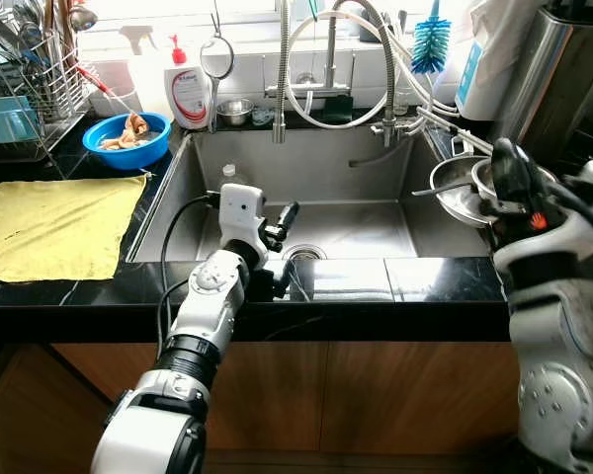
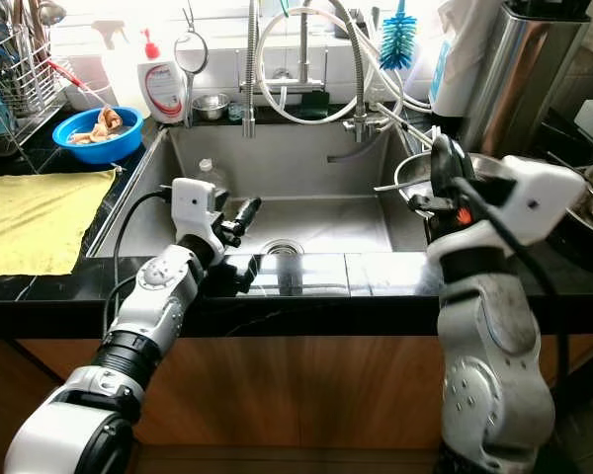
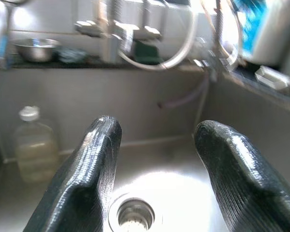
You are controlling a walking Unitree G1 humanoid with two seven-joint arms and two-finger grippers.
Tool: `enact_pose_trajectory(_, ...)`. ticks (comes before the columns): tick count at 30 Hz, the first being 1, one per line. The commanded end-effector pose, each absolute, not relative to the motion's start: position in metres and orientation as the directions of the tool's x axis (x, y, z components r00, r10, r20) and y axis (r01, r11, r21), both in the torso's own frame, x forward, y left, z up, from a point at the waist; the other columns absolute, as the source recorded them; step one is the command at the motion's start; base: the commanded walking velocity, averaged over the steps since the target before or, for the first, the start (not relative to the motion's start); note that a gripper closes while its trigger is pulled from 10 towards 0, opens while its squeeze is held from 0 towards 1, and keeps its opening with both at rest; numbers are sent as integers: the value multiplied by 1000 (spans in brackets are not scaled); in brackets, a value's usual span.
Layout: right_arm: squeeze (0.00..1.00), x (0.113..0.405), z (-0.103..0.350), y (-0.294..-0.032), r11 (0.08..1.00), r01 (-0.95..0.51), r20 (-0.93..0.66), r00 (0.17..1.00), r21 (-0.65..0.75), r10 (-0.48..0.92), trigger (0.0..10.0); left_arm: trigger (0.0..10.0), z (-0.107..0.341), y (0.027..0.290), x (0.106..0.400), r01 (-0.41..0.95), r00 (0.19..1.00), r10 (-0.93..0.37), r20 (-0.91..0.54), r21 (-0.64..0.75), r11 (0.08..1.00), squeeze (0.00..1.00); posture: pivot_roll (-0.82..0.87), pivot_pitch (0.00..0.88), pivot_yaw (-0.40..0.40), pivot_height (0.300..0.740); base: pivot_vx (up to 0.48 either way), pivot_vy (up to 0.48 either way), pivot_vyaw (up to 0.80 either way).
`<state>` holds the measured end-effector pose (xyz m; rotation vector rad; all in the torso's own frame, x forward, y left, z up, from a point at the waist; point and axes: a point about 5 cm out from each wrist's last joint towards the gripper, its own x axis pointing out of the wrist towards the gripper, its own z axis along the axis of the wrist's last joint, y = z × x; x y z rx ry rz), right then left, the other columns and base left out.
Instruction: Kitchen organization
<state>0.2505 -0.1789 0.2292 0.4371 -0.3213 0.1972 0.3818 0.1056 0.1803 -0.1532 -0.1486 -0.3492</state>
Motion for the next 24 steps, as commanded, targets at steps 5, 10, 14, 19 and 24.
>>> enact_pose_trajectory(5,0,232,221,-172,767,-410,399,890,494,219,10000,10000,197,124,391,318,942,-276,190,-250,915,0,-39,0,45,740,0,0,0)
enact_pose_trajectory(10,0,219,214,-175,665,-470,435,869,580,235,10000,10000,198,126,392,336,940,-289,182,-345,876,0,-39,0,45,740,0,0,0)
enact_pose_trajectory(14,0,211,201,-187,596,-450,433,883,665,182,10000,10000,194,123,392,372,928,-336,160,-435,820,0,-43,0,46,740,0,0,0)
enact_pose_trajectory(19,0,201,190,-201,542,-425,421,896,725,139,10000,10000,191,117,387,447,892,-424,155,-441,778,0,-47,0,49,740,0,0,0)
enact_pose_trajectory(24,0,193,183,-212,482,-416,413,903,771,119,10000,10000,192,115,386,464,880,-450,155,-485,741,0,-46,0,48,740,0,0,0)
